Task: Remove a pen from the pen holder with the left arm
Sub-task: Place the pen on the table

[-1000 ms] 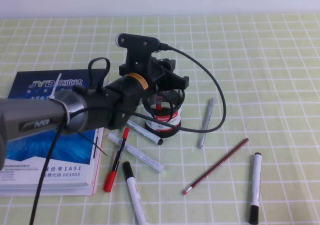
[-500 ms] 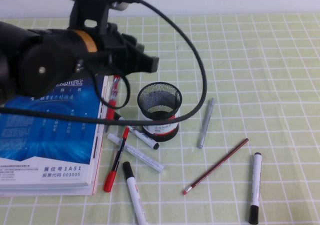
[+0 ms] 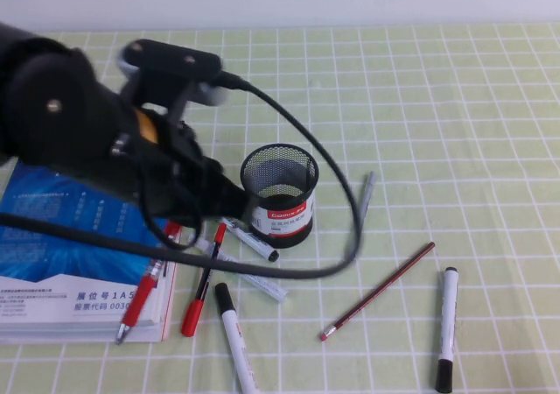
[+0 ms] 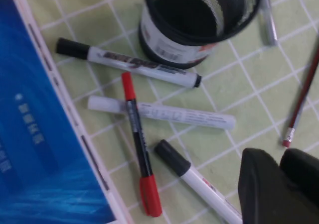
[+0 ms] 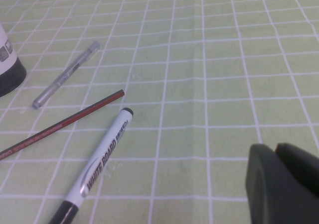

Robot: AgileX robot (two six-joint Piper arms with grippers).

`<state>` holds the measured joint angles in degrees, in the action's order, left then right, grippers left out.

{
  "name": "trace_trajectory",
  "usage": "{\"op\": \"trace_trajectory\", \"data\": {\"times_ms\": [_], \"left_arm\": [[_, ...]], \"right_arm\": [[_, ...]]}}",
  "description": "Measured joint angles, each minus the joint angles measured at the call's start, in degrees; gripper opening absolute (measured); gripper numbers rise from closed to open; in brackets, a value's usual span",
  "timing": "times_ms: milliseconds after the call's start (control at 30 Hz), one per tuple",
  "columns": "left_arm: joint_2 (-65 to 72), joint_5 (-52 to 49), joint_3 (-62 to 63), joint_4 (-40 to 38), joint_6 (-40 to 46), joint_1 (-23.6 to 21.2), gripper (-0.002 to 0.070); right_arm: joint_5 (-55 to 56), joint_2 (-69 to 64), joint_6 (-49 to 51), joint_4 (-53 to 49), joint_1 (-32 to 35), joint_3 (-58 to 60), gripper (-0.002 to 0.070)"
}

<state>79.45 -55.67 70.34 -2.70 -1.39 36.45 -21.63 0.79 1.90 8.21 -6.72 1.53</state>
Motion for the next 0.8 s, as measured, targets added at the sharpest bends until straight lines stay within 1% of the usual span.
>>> {"op": "trace_trajectory", "data": {"times_ms": [133, 267, 400, 533, 800], "left_arm": [[4.4, -2.1, 3.0, -0.2, 0.8, 4.5, 0.0041], [11.7, -5.3, 8.7, -0.5, 1.0, 9.6, 0.0041], [20.1, -6.8, 15.7, -0.5, 1.4, 12.8, 0.0041], [27.3, -7.3, 22.9, -0.9, 1.4, 13.9, 0.0041], [39.8, -9.0, 37.8, -1.0, 3.3, 13.9, 0.0041]], "right_arm": [[0.0, 0.0, 0.0, 0.0, 0.0, 0.0, -0.0015], [0.0, 0.0, 0.0, 0.0, 0.0, 0.0, -0.0015], [0.0, 0.0, 0.0, 0.0, 0.0, 0.0, -0.0015], [0.0, 0.0, 0.0, 0.0, 0.0, 0.0, -0.0015], [0.0, 0.0, 0.0, 0.0, 0.0, 0.0, -0.0015]]}}
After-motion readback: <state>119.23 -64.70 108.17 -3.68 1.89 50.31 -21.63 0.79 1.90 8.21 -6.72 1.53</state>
